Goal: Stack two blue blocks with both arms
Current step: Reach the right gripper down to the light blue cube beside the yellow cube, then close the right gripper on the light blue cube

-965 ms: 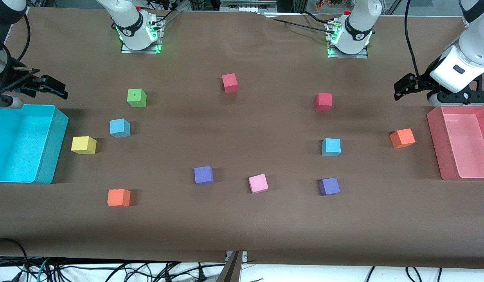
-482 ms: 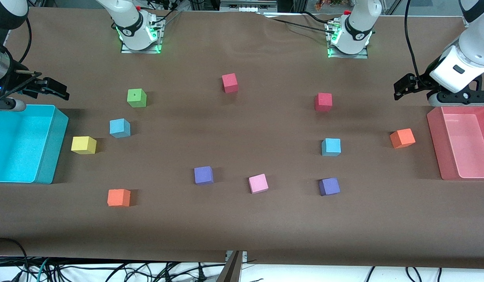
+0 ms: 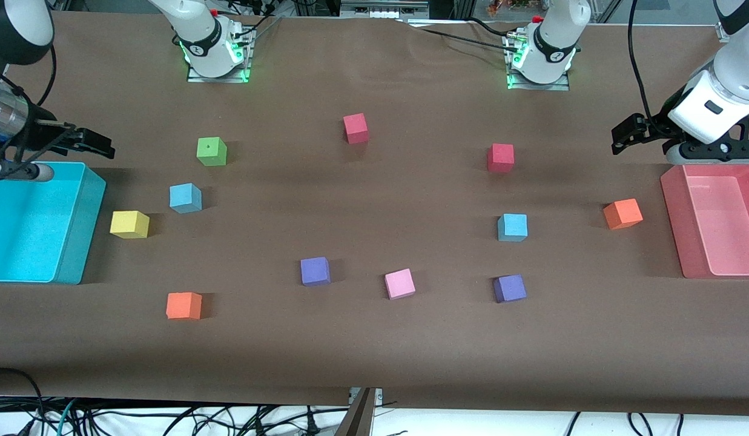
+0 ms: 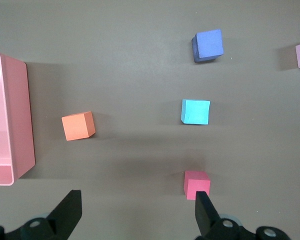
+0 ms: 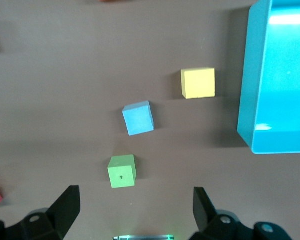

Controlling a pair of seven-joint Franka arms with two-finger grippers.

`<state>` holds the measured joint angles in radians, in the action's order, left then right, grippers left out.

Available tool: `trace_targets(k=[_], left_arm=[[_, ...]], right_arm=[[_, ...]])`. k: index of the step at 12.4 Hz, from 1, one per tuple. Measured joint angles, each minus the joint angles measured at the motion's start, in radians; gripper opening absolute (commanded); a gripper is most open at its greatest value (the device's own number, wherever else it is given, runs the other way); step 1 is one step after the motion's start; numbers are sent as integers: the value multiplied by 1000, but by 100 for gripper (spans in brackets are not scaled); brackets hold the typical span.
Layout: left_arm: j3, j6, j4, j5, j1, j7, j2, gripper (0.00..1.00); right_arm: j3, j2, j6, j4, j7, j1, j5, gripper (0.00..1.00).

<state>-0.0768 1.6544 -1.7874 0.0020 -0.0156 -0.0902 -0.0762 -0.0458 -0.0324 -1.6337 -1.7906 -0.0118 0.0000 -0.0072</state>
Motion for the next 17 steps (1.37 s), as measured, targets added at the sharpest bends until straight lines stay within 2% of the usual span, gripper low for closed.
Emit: trace_targets(k=[3, 7, 10, 13, 17], left_arm=[[0, -8, 13, 0, 0, 0, 10, 100], [2, -12, 18, 0, 0, 0, 20, 100], [11, -12, 19, 0, 0, 0, 22, 100], [12, -13, 19, 0, 0, 0, 24, 100], [15, -25, 31, 0, 0, 0, 30, 100]], right_arm=[[-4, -31, -97, -107, -1, -6, 0, 100], [-3, -43, -407, -320, -1, -8, 0, 100], [-1, -92, -621, -456, 24, -8, 0, 100], [1, -185, -750, -496, 109, -7, 0, 100], [22, -242, -811, -495, 119, -6, 0, 100]])
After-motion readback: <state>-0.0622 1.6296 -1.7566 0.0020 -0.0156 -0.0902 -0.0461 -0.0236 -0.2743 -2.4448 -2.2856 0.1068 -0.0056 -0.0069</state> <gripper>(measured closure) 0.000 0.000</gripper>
